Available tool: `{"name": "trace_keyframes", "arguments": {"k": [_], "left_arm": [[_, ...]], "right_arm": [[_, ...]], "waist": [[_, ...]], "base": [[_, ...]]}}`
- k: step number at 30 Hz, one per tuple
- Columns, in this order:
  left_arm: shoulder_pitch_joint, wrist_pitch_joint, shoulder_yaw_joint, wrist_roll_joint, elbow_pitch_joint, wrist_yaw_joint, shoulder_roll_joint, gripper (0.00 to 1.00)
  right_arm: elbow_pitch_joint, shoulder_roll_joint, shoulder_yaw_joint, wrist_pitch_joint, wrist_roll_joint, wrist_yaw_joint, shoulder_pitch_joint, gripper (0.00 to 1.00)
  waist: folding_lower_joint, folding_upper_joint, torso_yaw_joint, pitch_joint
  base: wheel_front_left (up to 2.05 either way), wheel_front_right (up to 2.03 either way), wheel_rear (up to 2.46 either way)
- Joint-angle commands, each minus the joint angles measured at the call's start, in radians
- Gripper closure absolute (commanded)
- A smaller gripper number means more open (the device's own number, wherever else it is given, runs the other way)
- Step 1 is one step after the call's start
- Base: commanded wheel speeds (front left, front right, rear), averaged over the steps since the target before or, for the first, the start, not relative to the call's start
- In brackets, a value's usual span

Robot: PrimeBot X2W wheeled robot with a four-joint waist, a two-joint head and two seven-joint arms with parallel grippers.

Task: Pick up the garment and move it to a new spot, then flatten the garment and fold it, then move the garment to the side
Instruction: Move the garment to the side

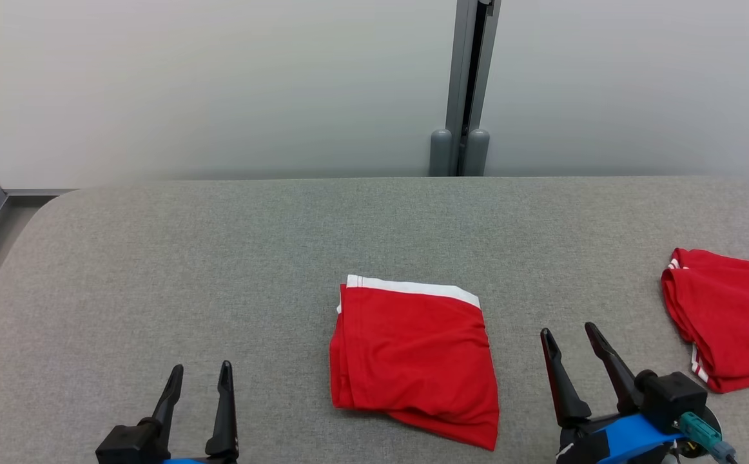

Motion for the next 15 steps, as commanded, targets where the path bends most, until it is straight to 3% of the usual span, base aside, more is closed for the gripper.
{"name": "trace_keyframes", "arguments": {"k": [1,15], "left_arm": [[0.009,-0.004,0.008,0.008,0.000,-0.003,-0.001,0.00],[0.021,-0.004,0.056,0.045,0.012,-0.038,-0.033,0.00]], "right_arm": [[0.002,0.001,-0.005,-0.006,0.009,0.000,0.014,0.00],[0.044,0.001,-0.014,-0.006,0.022,0.000,0.007,0.00]], "waist": [[0.0001,0.0000,0.001,0.000],[0.0001,0.0000,0.002,0.001]], "base": [[0.00,0.00,0.00],[0.00,0.00,0.00]]}}
